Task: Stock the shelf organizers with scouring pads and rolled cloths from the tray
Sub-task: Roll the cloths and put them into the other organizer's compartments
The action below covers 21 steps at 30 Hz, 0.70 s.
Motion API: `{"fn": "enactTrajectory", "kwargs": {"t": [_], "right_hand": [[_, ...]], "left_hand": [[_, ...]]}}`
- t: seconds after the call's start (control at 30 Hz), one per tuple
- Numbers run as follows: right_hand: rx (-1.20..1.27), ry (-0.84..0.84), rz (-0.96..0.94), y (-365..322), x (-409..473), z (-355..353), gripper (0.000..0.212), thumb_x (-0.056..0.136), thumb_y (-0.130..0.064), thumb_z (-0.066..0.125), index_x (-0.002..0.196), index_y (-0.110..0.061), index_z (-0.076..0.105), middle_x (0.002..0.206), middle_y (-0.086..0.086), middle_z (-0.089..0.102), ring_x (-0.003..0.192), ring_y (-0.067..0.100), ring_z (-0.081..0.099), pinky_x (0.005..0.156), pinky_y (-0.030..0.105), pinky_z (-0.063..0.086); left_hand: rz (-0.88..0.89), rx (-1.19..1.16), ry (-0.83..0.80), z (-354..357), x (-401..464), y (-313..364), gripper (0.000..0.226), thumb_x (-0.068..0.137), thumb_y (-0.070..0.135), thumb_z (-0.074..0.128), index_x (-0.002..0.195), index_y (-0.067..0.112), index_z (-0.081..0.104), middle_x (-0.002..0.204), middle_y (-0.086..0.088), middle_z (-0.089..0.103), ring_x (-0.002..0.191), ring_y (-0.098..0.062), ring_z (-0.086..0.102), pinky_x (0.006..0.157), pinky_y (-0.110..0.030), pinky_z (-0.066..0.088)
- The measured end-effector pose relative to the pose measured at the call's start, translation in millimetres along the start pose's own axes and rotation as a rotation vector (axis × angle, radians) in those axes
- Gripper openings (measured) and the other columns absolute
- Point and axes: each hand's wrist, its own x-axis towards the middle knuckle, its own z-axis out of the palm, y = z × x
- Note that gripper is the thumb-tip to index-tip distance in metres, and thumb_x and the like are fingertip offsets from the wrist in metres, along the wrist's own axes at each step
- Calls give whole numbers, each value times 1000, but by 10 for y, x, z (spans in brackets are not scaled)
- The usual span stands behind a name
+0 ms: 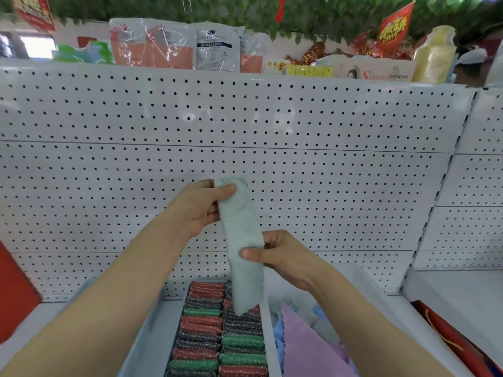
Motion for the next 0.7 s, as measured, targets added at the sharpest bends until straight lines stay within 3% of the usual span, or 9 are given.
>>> {"fn": "enactTrajectory", "kwargs": {"t": [0.13,0.23,0.33,0.4,0.47,0.5,0.57,0.63,0.7], "right_hand": [[-194,-39,-162,-234,-94,-6,17,83,-11,76,99,-4,76,119,-5,64,110,15,63,94,32,51],[-378,-10,-335,-372,-104,-4,13,78,-23,80,91,-22,79,150,-23,38,139,-2,34,107,26,36],[-283,-34,-423,-476,-114,39,16,79,-21,76,95,-19,79,154,-19,37,143,-3,29,103,20,42],[-219,4,-422,-531,-103,52,21,83,-15,73,102,-6,76,143,-13,54,134,5,47,96,31,50],[-94,68,-392,-582,-84,78,21,85,-10,71,104,-2,74,118,-5,71,102,13,68,76,29,55],[-30,119,-379,-603,-66,100,20,83,-13,72,99,-2,74,102,-1,75,85,16,70,67,28,54],[50,245,-368,-625,-15,123,20,78,-20,75,89,-3,73,81,5,73,71,19,66,61,30,53],[118,330,-353,-633,43,132,25,74,-22,78,89,-2,74,83,10,72,75,23,67,67,35,55],[171,378,-325,-648,83,144,24,76,-19,79,92,-2,74,88,11,74,79,24,69,72,38,58]], "left_hand": [[-61,124,26,-186,-5,-94,23,86,16,74,104,4,68,97,-13,75,77,-22,74,59,-28,59],[-150,193,-23,-240,-25,-218,15,84,19,76,94,9,71,88,-11,72,71,-20,69,58,-28,58],[-229,122,-132,-225,-72,-305,11,90,12,67,100,13,71,81,-11,65,61,-18,62,52,-25,56],[-288,49,-205,-185,-110,-344,13,95,5,56,97,12,67,70,-8,59,50,-14,56,43,-20,51],[-338,0,-252,-150,-152,-379,19,97,3,48,83,10,59,58,-4,53,44,-11,52,39,-17,48],[-353,-15,-284,-129,-184,-387,19,98,5,49,80,11,56,55,-2,51,43,-11,52,38,-17,48],[-345,15,-333,-110,-229,-402,13,93,21,58,86,10,60,59,-2,56,49,-11,57,44,-20,52],[-255,82,-331,-113,-243,-426,43,81,48,66,101,10,65,78,-7,66,70,-18,67,66,-31,60],[-104,41,-318,-112,-243,-442,67,72,66,62,112,12,68,104,-9,71,98,-24,68,88,-41,58]]}}
